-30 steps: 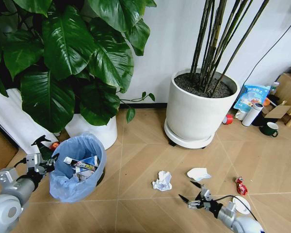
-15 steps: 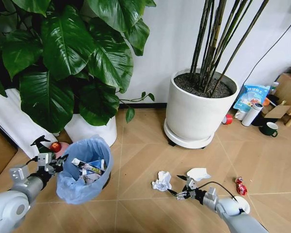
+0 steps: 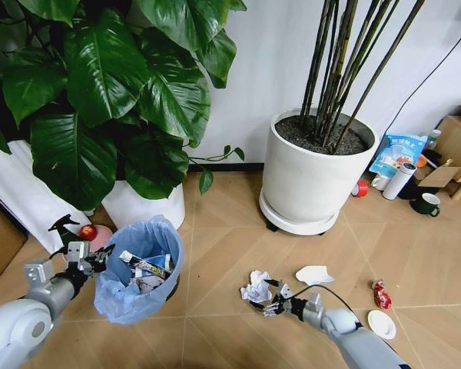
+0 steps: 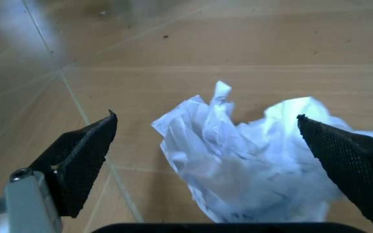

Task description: Pick up the trash bin and place the garbage on the floor into it.

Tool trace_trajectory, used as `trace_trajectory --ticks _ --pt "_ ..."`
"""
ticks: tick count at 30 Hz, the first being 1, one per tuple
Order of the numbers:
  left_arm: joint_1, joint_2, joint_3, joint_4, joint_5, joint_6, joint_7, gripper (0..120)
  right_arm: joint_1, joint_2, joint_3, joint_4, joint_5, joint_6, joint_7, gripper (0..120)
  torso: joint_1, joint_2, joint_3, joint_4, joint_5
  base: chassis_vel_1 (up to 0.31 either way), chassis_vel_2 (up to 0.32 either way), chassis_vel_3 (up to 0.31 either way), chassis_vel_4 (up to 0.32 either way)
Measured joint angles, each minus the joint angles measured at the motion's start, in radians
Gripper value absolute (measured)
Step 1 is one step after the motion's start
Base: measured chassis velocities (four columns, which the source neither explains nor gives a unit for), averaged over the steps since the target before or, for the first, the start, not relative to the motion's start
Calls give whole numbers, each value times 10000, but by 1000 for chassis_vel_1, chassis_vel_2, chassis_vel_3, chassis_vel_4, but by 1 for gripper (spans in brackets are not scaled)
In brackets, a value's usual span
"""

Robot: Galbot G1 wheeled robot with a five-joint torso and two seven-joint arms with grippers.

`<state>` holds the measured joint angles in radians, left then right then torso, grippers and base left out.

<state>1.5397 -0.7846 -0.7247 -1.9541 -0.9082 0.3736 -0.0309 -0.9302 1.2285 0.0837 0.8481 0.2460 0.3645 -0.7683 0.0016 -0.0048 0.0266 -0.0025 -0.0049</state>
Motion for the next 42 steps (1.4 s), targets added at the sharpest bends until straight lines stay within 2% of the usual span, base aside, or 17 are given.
trace_trajectory --ticks 5,6,7,12,14,16,23,24,25,28,30,31,39,42 --pt "-2 -17 -35 -7 -4 -4 6 0 553 389 -203 -768 -166 -132 79 98 0 0 1 0 0 0 0 0 0" --pt "-2 -17 -61 -10 -12 -6 6 0 773 497 -250 -1014 -182 -191 103 91 0 0 0 0 2 0 0 0 0" --pt "-2 -17 -61 -10 -12 -6 6 0 773 497 -250 -1014 -182 -191 103 91 0 0 0 0 2 0 0 0 0" --pt "-3 -21 -115 -39 -32 -8 6 0 1271 583 -461 -1466 -180 -326 285 70 0 0 0 1 0 0 0 0 0" --pt "-9 -18 -117 -54 -41 -8 2 0 1309 557 -508 -1490 -152 -357 294 67 0 0 0 1 1 0 0 0 0" --pt "-24 2 -136 -73 -58 -7 -9 0 1305 432 -604 -1483 -56 -436 302 53 0 0 0 -1 1 0 0 0 0" --pt "2 82 -99 -133 -62 -5 -2 0 1118 174 -639 -1362 199 -486 275 34 0 0 0 -2 1 0 0 0 0" --pt "1 109 -11 -172 -54 -5 6 0 1053 134 -637 -1315 308 -484 256 25 0 0 0 -2 0 0 0 0 0" --pt "1 109 -11 -172 -54 -5 6 0 1053 134 -637 -1315 308 -484 256 25 0 0 0 -2 0 0 0 0 0" --pt "12 170 255 -326 2 -5 9 0 882 103 -626 -1266 678 -414 249 11 0 0 0 -1 3 0 0 0 0" --pt "34 172 357 -390 38 -5 9 0 825 92 -605 -1252 859 -394 249 8 0 0 0 -1 2 0 0 0 0" --pt "45 172 430 -430 61 -5 9 0 769 75 -584 -1212 1031 -393 250 0 0 0 0 0 2 0 0 0 0" --pt "-61 445 1177 -617 126 -41 -44 0 348 -285 -394 -559 1743 -425 282 0 0 0 0 1 3 0 0 0 0" --pt "-232 676 1705 -673 117 -110 -69 0 28 -644 -117 101 2210 -403 292 0 0 0 0 0 5 0 0 0 0"
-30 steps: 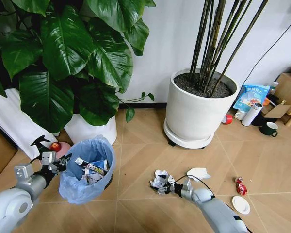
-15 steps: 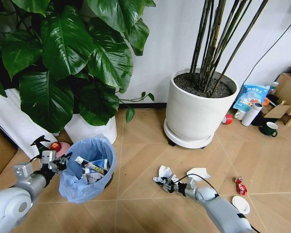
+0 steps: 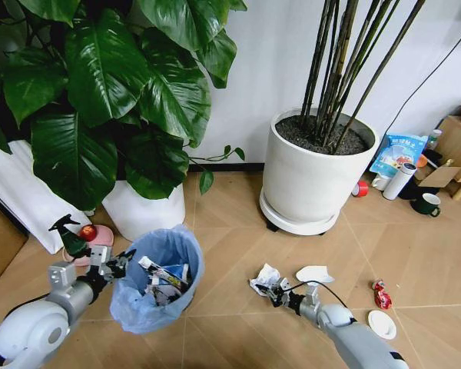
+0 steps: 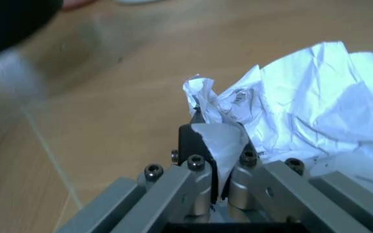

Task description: Pick up the trash bin and place the garbage on the floor into it.

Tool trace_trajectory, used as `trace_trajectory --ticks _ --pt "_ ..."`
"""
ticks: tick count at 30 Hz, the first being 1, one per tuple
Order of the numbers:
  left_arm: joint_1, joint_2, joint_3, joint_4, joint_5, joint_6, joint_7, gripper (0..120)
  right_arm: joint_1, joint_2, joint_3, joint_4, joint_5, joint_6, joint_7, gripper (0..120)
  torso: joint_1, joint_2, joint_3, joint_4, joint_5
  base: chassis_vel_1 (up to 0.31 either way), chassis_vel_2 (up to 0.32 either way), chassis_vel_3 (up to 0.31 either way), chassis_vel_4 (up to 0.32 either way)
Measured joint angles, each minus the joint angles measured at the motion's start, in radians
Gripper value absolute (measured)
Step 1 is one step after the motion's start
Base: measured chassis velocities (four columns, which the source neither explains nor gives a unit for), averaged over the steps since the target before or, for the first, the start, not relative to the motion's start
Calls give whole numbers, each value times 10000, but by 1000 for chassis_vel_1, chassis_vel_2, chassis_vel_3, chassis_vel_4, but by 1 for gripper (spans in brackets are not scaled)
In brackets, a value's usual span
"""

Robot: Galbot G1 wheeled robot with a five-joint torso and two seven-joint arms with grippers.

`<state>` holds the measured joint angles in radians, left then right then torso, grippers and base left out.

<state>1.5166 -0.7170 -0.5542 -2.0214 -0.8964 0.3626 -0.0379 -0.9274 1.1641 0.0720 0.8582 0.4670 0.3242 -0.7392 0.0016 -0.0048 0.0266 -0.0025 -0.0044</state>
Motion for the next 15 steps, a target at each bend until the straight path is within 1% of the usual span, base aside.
trace_trajectory --ticks 2,5,6,8,9,10,12,14,15 --pt "-34 35 79 0 -1 -12 -6 0 -75 -105 58 197 107 21 0 0 0 0 0 -1 -1 0 0 0 0" --pt "-241 151 449 23 -43 -65 -8 0 -408 -988 238 1534 850 179 -10 0 0 0 0 -5 -3 0 0 0 0" --pt "-241 151 449 23 -43 -65 -8 0 -408 -988 238 1534 850 179 -10 0 0 0 0 -5 -3 0 0 0 0" --pt "-287 167 529 47 -55 -86 -4 0 -442 -1342 215 2089 1165 234 -9 0 0 0 0 -4 -4 0 0 0 0" --pt "-360 192 629 95 -63 -109 9 0 -443 -1626 159 2592 1431 272 -9 0 0 0 0 -3 -3 0 0 0 0" --pt "-521 211 812 198 -65 -139 20 0 -364 -1974 -4 3403 1905 270 -3 0 0 0 0 -1 -2 0 0 0 0" --pt "-521 211 812 198 -65 -139 20 0 -364 -1974 -4 3403 1905 270 -3 0 0 0 0 -1 -2 0 0 0 0" --pt "-993 151 1253 391 -89 -157 16 0 113 -2408 -623 4818 3114 56 83 0 0 0 0 0 -4 0 0 0 0" --pt "-993 151 1253 391 -89 -157 16 0 113 -2408 -623 4818 3114 56 83 0 0 0 0 0 -4 0 0 0 0"
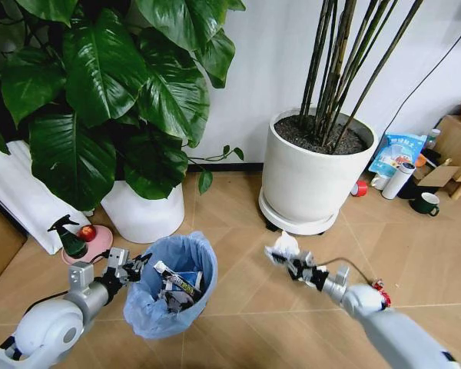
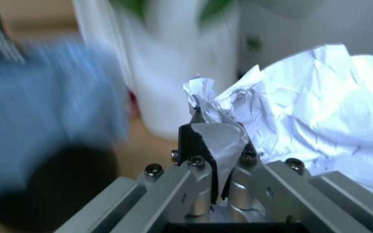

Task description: Pick up the trash bin and place the garbage on the floor into it.

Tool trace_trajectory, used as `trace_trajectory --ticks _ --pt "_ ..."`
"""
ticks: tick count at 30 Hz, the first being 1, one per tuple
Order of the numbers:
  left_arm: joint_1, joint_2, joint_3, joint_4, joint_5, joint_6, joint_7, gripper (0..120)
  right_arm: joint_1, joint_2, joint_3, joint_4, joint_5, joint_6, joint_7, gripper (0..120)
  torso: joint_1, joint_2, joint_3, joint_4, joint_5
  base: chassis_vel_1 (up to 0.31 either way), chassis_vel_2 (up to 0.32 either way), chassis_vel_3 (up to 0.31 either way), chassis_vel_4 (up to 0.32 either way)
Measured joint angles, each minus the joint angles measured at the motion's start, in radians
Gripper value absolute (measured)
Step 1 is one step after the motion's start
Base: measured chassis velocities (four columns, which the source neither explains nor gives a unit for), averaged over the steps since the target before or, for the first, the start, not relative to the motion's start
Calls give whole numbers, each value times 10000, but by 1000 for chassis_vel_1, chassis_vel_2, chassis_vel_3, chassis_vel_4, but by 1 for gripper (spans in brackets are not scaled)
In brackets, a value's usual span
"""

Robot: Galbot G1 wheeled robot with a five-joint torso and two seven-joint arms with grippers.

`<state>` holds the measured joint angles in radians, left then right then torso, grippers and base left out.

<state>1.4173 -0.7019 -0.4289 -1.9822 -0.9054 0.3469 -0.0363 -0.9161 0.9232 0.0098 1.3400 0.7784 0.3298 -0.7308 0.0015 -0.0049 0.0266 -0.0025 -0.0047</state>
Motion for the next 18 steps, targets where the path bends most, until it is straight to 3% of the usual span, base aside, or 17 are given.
trace_trajectory --ticks 7,18 --pt "-817 -213 601 352 -78 0 -38 0 2213 -67 -2279 1187 1657 -218 95 0 0 0 1 5 -4 0 0 0 0" --pt "-1678 -246 1015 647 -356 61 -130 0 4043 846 -4878 987 2326 -210 -53 0 1 0 1 -3 -1 0 0 0 0"
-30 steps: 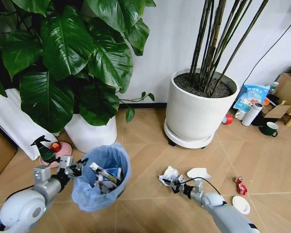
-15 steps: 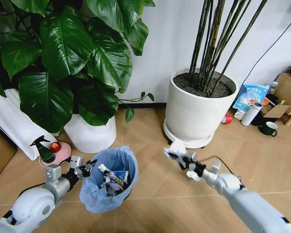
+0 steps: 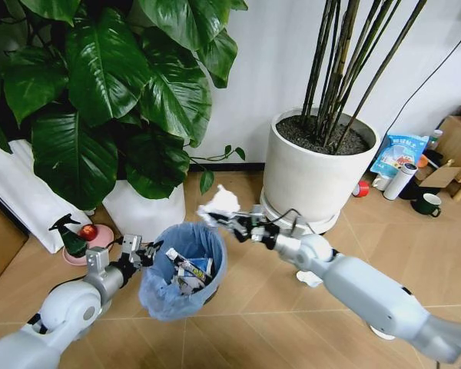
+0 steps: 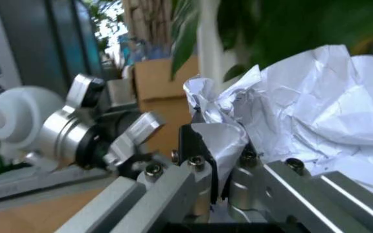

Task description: Pick up the trash bin and place the garbage on the floor into it.

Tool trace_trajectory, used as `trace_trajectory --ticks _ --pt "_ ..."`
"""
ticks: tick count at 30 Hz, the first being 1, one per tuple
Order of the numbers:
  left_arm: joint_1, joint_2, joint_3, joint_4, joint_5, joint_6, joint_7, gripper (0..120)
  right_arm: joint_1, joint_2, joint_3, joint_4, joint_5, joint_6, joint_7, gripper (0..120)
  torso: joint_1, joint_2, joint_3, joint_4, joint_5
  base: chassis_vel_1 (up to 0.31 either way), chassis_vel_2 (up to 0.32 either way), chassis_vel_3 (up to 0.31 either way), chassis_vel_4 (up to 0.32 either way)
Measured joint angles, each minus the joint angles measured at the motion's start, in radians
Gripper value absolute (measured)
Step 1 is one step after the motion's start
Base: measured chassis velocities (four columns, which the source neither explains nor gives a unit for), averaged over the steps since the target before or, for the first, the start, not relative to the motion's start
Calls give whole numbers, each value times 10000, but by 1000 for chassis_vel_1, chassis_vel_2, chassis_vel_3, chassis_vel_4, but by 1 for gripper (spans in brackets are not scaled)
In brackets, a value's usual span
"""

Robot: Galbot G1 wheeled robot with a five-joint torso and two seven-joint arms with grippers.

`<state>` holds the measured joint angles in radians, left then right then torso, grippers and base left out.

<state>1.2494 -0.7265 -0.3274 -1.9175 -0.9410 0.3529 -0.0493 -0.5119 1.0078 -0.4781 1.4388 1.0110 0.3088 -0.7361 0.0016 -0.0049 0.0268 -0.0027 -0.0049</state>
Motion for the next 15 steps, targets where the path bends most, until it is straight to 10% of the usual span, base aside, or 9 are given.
trace_trajectory --ticks 8,15 --pt "-11 0 3 11 -62 35 -11 0 709 468 -1309 -640 -296 -137 55 3 0 0 0 5 0 0 0 0 0" --pt "6 69 -103 -12 -199 86 -36 0 842 247 -1335 -649 -513 -369 71 29 0 0 -1 1 1 0 0 0 0"
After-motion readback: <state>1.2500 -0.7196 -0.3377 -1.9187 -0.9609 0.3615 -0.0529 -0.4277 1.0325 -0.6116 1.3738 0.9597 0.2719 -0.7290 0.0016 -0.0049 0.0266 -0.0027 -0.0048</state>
